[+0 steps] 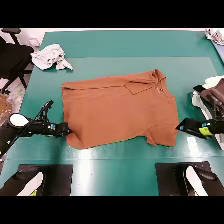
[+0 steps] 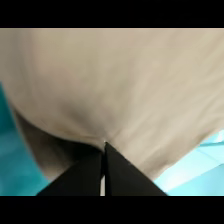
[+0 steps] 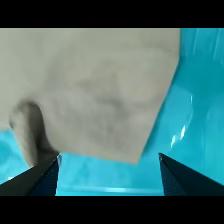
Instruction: Fold the shirts.
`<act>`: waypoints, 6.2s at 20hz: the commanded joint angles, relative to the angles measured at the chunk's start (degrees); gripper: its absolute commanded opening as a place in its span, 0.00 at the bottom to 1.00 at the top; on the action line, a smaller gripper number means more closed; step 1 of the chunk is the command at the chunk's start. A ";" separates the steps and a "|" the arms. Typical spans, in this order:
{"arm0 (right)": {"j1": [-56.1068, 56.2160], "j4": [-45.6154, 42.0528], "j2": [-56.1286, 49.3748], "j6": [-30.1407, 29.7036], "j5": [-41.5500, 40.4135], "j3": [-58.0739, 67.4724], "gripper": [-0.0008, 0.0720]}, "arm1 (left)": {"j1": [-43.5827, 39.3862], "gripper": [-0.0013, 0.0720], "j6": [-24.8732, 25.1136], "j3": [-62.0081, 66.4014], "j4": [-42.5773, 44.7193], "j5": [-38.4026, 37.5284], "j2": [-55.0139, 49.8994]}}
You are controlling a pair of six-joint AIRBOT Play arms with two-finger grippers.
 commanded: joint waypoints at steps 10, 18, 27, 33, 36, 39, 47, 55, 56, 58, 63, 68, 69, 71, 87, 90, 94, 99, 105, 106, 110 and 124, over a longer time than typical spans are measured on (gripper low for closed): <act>1.66 2.05 -7.50 -0.26 -6.29 -9.57 0.95 | 0.02 0.05 -1.92 0.04 -3.26 0.70 -0.13; 1.70 15.61 -12.90 -5.25 -8.79 -8.41 0.04 | 0.02 0.05 -4.20 3.13 -4.94 0.11 -0.09; -0.72 15.02 -1.64 -1.11 1.22 11.69 0.03 | 0.02 0.05 -16.65 15.08 -3.82 -10.43 0.17; 5.46 14.93 -6.73 -0.61 4.70 23.80 0.03 | 0.02 0.05 -22.62 22.08 -3.15 -14.58 1.79; 4.11 13.38 -8.70 -0.63 4.28 27.54 0.03 | 0.02 0.05 -28.46 23.23 2.58 -14.62 6.99; 3.08 13.66 -10.69 -0.63 2.78 27.82 0.03 | 0.02 0.05 -31.56 23.23 7.74 -19.34 10.84; 7.37 9.16 -10.19 -0.63 3.21 23.56 0.04 | 0.00 0.05 -28.50 20.15 7.56 -26.71 10.95; 7.30 8.94 -4.31 -0.66 2.97 12.28 0.04 | 0.00 0.99 -24.26 13.29 6.82 -30.49 11.02; 7.30 8.68 -4.07 -0.66 2.97 11.93 0.04 | 0.00 1.00 -23.67 13.31 5.86 -30.21 11.02; 7.30 7.30 -4.13 -0.63 3.10 11.91 0.04 | 0.00 1.00 -21.92 13.31 4.02 -30.16 11.02; 7.30 6.01 -4.13 -0.63 3.04 11.91 0.04 | 0.00 1.00 -18.36 11.41 10.49 -36.44 11.02; 7.30 6.03 -4.13 -0.66 2.99 11.91 0.04 | 0.00 1.00 -17.03 -0.22 11.17 -29.79 10.99; 7.30 6.03 -4.13 -0.66 2.99 11.91 0.04 | 0.02 1.00 -16.61 -1.92 10.95 -27.21 10.99; 7.30 6.03 -4.13 -0.66 3.04 11.91 0.04 | 0.02 1.00 -16.48 -3.74 10.99 -21.92 10.99; 7.30 6.10 -4.11 -0.66 3.21 11.93 0.04 | 0.00 0.98 -16.20 -7.61 6.84 -8.11 4.94; 7.30 6.14 -4.11 -0.66 3.21 11.93 0.04 | -4.31 0.76 -15.87 -7.67 6.01 -6.32 3.19; 7.30 6.14 -3.65 -0.66 3.21 11.93 0.04 | -9.99 0.41 -19.32 -7.43 4.72 0.79 3.19; 7.30 6.14 -3.17 -0.66 2.89 11.93 0.04 | -9.99 0.05 -20.76 1.51 4.57 -4.76 3.23; 7.30 6.64 -1.55 -0.57 -2.93 11.93 0.04 | -9.99 0.05 -30.38 14.01 4.96 -9.14 7.45; 7.30 6.67 -1.29 0.15 -4.02 11.93 0.04 | -9.99 0.05 -32.15 15.43 5.07 -8.35 8.09; 7.30 10.58 -1.31 1.27 -11.13 11.93 0.04 | -9.99 0.05 -40.81 18.99 10.38 -2.80 8.98; 10.71 11.15 -26.01 0.70 -22.84 30.45 0.04 | -9.92 0.05 -60.43 19.30 26.69 15.67 4.17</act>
